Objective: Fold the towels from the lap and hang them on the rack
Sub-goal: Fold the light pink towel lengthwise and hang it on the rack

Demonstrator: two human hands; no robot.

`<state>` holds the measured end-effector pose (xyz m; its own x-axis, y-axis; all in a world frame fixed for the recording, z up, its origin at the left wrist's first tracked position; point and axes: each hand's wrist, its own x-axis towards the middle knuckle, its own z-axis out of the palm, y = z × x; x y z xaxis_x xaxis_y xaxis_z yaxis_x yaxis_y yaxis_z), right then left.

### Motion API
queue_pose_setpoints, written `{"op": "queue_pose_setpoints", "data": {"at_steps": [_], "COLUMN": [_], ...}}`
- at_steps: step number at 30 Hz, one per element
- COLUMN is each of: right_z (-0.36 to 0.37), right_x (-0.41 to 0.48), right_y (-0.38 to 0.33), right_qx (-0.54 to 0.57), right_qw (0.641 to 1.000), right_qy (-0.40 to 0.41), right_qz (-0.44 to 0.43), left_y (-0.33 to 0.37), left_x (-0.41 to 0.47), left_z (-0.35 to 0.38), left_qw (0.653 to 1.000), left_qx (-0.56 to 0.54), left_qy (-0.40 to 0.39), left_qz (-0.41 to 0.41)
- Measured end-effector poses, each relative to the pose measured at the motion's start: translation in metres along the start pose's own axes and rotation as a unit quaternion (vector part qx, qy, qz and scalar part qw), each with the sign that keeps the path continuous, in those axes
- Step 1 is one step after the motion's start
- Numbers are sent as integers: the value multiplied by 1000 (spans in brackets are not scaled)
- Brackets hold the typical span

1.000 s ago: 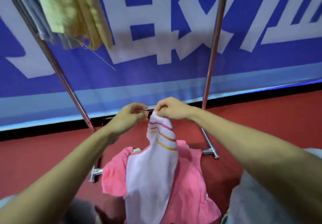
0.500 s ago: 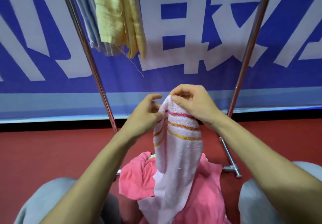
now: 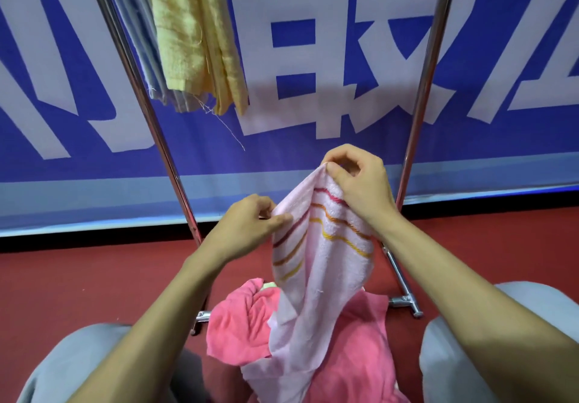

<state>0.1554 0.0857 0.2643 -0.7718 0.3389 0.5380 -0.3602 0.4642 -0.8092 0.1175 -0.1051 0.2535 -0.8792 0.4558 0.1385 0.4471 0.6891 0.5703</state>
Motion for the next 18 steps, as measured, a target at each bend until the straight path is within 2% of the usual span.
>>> {"op": "queue_pose_setpoints", "data": {"at_steps": [4, 6, 9, 11, 13, 16, 18], "right_z": [-5, -7, -9, -12, -15, -19, -20], "right_x": [6, 6, 5, 5, 4, 1, 1], "right_y": [6, 13, 22, 28, 33, 43, 47], "right_qx": [8, -30, -90, -117, -159, -199, -212], "right_qw": [999, 999, 996, 992, 981, 966, 958], "right_qy": [47, 33, -10, -48, -98, -162, -195], "right_qz": [25, 20, -9, -28, -43, -21, -9], "left_y": [1, 1, 4, 5, 4, 2, 4], "left_x": [0, -1, 0, -1, -2, -5, -8], "left_z": [-4, -7, -15, -20, -22, -23, -26], "left_qw": [998, 987, 946, 940, 949, 959, 944], "left_qx": [-55, -160, -311, -327, -303, -274, -319], "left_qy": [-6, -20, -26, -16, -9, 15, 42], "left_qz": [4, -29, -85, -97, -86, -69, -74]}}
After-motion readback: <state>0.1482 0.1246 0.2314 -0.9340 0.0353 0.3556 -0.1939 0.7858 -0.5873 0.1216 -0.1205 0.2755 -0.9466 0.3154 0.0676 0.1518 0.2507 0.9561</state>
